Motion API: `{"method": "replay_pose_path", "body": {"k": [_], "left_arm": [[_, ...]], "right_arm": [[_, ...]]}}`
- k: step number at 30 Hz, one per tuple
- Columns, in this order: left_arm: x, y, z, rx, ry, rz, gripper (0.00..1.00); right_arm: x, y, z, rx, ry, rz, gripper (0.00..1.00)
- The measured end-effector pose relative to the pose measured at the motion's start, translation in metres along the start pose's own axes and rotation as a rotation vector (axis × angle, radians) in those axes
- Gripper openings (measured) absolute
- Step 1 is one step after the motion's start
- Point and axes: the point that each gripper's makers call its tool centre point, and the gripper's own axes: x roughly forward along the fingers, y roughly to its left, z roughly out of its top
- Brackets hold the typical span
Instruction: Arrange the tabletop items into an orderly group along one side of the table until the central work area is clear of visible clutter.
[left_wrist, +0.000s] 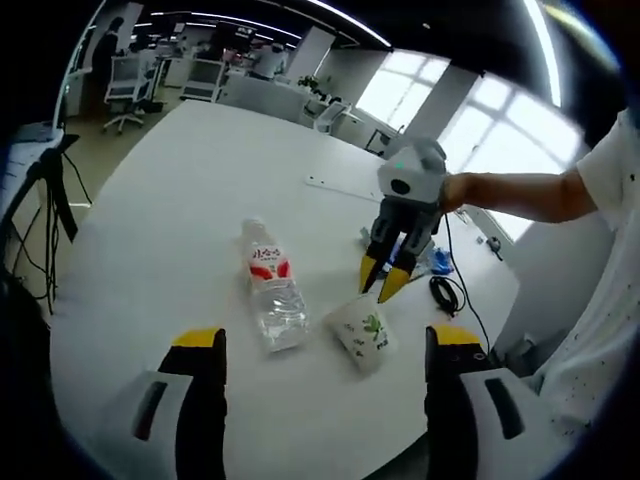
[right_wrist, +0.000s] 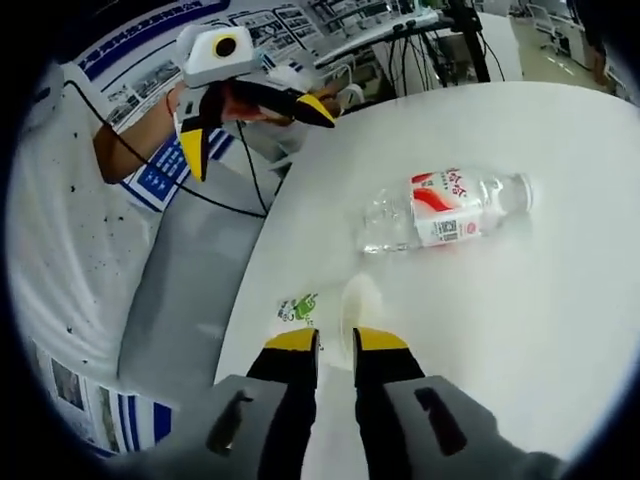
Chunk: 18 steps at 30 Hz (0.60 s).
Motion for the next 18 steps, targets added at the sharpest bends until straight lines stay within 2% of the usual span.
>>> {"method": "replay_pose_path", "body": {"k": [2,8,18], "left_arm": [[0.0,-0.001,0.0,0.001,-0.001,-0.001,0.83],[-0.001,-0.003,0.0,0.0,-0.005,0.0,0.83],[-0.002,-0.011,0.001,-0.001,-0.014,-0.009,0.82]], "right_arm": [[0.0,0.003,0.001,0.001,0.001,0.011,0.03],[0.001,0.018,0.002,0.003,0.01,0.034,0.01],[0.004,0.06,0.002,-0.009,0.032,0.097,0.0]]}}
